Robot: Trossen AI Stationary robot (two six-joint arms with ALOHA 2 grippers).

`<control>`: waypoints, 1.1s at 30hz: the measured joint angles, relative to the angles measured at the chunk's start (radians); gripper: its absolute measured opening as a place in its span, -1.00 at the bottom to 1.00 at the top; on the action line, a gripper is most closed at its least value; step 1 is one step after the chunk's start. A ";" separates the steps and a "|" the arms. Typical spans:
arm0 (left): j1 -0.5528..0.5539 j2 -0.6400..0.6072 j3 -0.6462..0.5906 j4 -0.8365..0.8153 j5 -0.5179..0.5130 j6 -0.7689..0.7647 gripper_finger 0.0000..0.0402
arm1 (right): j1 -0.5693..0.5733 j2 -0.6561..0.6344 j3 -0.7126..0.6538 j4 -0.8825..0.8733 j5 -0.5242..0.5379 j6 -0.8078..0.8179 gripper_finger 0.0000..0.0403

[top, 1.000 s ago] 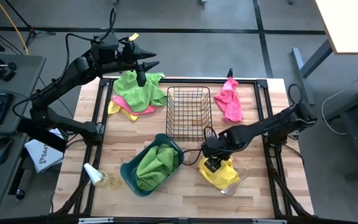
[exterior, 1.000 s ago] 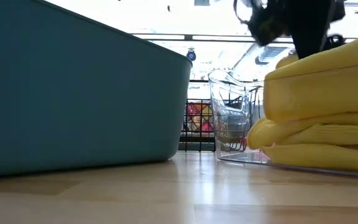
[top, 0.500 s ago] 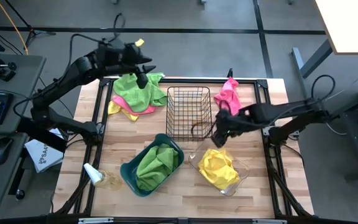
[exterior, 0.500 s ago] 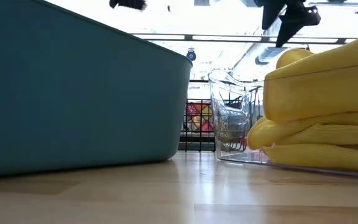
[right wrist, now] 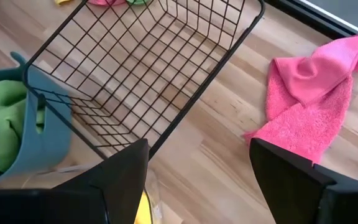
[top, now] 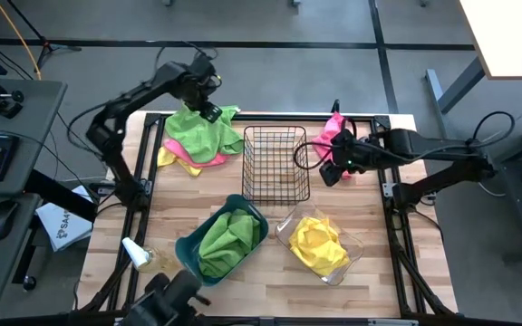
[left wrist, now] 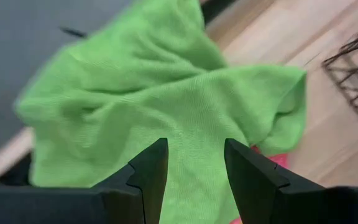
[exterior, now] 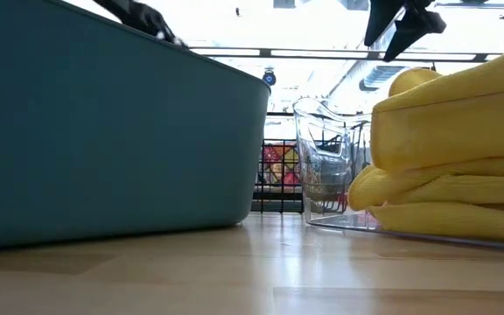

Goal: Sort microfiber towel by color & place in baskets
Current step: Put the green towel into the blue bin

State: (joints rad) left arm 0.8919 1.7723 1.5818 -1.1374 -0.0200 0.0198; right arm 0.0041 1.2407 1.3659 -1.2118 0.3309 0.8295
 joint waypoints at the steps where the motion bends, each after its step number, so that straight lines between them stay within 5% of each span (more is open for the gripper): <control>1: 0.005 0.027 0.000 -0.002 0.009 0.004 -0.27 | 0.000 0.000 0.000 0.000 0.002 0.000 0.37; 8: 0.018 0.076 -0.039 0.025 0.040 0.004 -0.27 | 0.017 0.002 0.000 0.001 0.013 0.000 0.37; 19: 0.032 -0.193 -0.522 0.396 0.050 -0.141 -0.27 | 0.007 0.002 0.000 0.015 0.056 0.004 0.37; 33: 0.038 -0.068 -0.556 0.531 -0.003 -0.124 -0.27 | -0.031 0.003 0.000 0.077 0.040 0.000 0.37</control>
State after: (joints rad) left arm 0.9302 1.7048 1.0260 -0.6060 -0.0235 -0.1042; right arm -0.0265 1.2434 1.3659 -1.1351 0.3704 0.8299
